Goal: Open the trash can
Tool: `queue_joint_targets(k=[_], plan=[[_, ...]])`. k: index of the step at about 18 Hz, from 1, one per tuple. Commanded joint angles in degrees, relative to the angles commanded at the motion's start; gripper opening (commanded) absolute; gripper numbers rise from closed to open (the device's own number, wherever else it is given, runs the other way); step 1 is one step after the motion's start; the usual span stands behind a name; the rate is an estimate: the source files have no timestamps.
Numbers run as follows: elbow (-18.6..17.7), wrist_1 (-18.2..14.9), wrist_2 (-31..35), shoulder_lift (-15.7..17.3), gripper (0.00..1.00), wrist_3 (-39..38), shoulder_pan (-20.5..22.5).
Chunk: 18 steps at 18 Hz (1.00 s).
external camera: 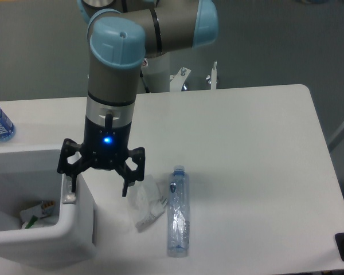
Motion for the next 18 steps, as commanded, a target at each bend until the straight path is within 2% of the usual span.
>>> queue_joint_targets(k=[3,7,10,13,16,18], plan=[[2.38,0.09,1.75,0.26,1.00,2.71,3.86],[1.95,-0.52,8.33,2.63,1.00,10.62,9.04],[0.81,-1.58,9.23,2.99,1.00,15.88,12.48],[-1.03,-6.13,11.42,4.91,1.00,28.70,16.25],[-1.57,-9.75,12.48,5.10,1.00,38.99,18.63],[-1.57,-13.34,14.32,5.62,1.00,45.67,20.82]])
